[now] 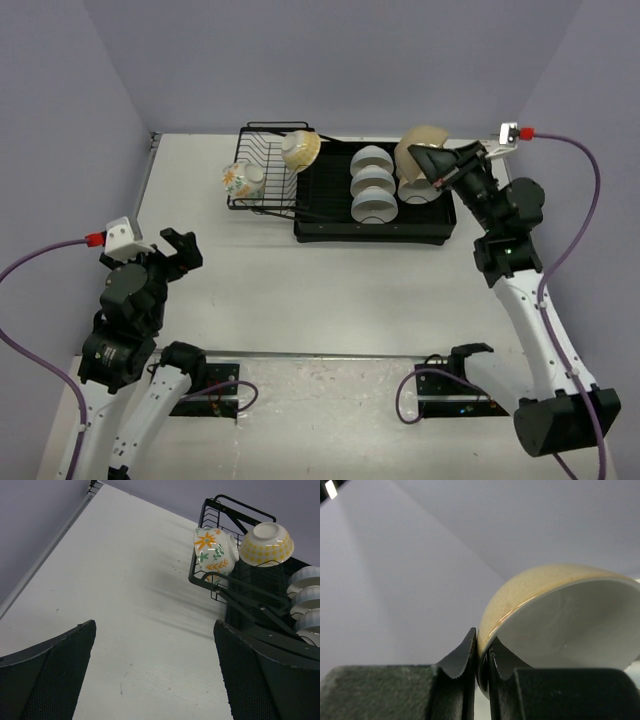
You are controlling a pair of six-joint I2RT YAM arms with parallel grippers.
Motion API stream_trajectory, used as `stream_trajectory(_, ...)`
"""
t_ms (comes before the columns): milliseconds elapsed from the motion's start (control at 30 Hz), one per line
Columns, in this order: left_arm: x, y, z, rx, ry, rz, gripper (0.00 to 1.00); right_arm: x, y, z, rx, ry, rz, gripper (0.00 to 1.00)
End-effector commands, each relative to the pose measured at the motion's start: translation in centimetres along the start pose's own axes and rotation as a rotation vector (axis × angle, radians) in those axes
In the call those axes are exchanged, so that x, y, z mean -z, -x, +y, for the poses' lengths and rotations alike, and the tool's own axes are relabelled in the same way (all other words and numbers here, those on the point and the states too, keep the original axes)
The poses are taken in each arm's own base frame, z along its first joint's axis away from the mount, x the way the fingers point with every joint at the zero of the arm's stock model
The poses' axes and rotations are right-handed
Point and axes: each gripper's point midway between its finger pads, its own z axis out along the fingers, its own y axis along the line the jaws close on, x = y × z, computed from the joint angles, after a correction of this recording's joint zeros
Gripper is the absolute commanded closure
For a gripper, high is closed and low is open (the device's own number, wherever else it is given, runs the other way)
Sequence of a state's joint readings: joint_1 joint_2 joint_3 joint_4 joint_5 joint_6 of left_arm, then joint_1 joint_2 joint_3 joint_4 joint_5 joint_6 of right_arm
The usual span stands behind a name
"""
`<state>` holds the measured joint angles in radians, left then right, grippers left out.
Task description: Unload the bowls from the dish rack
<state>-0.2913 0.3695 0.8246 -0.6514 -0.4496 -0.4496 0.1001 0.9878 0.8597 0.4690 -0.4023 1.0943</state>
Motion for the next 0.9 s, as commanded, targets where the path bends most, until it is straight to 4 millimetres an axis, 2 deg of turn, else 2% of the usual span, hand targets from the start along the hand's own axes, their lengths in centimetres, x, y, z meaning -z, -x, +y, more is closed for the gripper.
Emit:
stream_trajectory(0,-0.3,1.3,-0.9,-0.002,-0.028,-0.035,0.00,0.8,-2.4,1.5,0.309,-0.094,0.231,1.00)
stream_trajectory(33,-0.3,1.4,-0.9,-0.001,-0.027,-0.037,0.00,0.4,-4.9,1.0,0.330,-0.110,0.336,1.00)
stream_trajectory(67,-0.4,1.3,-0.8,-0.001,-0.019,-0.037,0.00,0.9,-5.1,0.1,0.423,-0.210,0.391,1.00)
stream_trajectory(100,-0.4,1.3,-0.7,0.001,-0.013,-0.039,0.00,1.0,-6.1,-0.7,0.475,-0.264,0.440,1.00)
stream_trajectory(133,-0.5,1.3,-0.6,0.002,-0.008,-0.039,0.00,2.1,-8.9,-3.3,0.569,-0.384,0.562,1.00)
stream_trajectory(167,-0.5,1.2,-0.5,0.002,-0.007,-0.039,0.00,2.3,-9.0,-3.4,0.624,-0.433,0.584,1.00)
stream_trajectory(200,-0.4,1.2,-0.5,0.002,-0.007,-0.040,0.00,2.9,-9.8,-4.4,0.676,-0.502,0.616,1.00)
stream_trajectory(233,-0.4,1.2,-0.5,0.004,-0.008,-0.042,0.00,3.6,-11.5,-4.5,0.734,-0.537,0.661,1.00)
stream_trajectory(267,-0.4,1.2,-0.5,0.004,-0.009,-0.041,0.00,4.9,-11.3,-7.2,0.813,-0.693,0.686,1.00)
stream_trajectory(333,-0.3,1.1,-0.5,0.003,-0.014,-0.041,0.00,6.6,-12.9,-8.9,0.870,-0.772,0.762,1.00)
stream_trajectory(367,-0.4,1.1,-0.6,0.003,-0.018,-0.038,0.00,7.3,-14.1,-10.8,0.890,-0.832,0.822,1.00)
stream_trajectory(433,-0.5,0.9,-0.7,-0.002,-0.018,-0.031,0.00,8.6,-15.5,-12.4,0.911,-0.897,0.883,1.00)
stream_trajectory(467,-0.6,0.8,-0.7,-0.003,-0.020,-0.028,0.00,9.6,-17.0,-13.8,0.932,-0.923,0.943,1.00)
stream_trajectory(533,-0.5,0.8,-0.8,-0.002,-0.024,-0.028,0.00,10.7,-18.5,-14.9,0.936,-0.950,0.989,1.00)
stream_trajectory(633,-0.4,0.9,-0.8,0.000,-0.028,-0.030,0.00,13.1,-20.9,-18.1,0.929,-1.010,1.084,1.00)
stream_trajectory(733,-0.4,1.0,-0.8,0.001,-0.031,-0.035,0.00,14.1,-23.2,-19.7,0.889,-1.032,1.157,1.00)
stream_trajectory(867,-0.2,1.1,-0.8,0.004,-0.033,-0.042,0.00,15.2,-24.6,-21.2,0.857,-1.062,1.184,1.00)
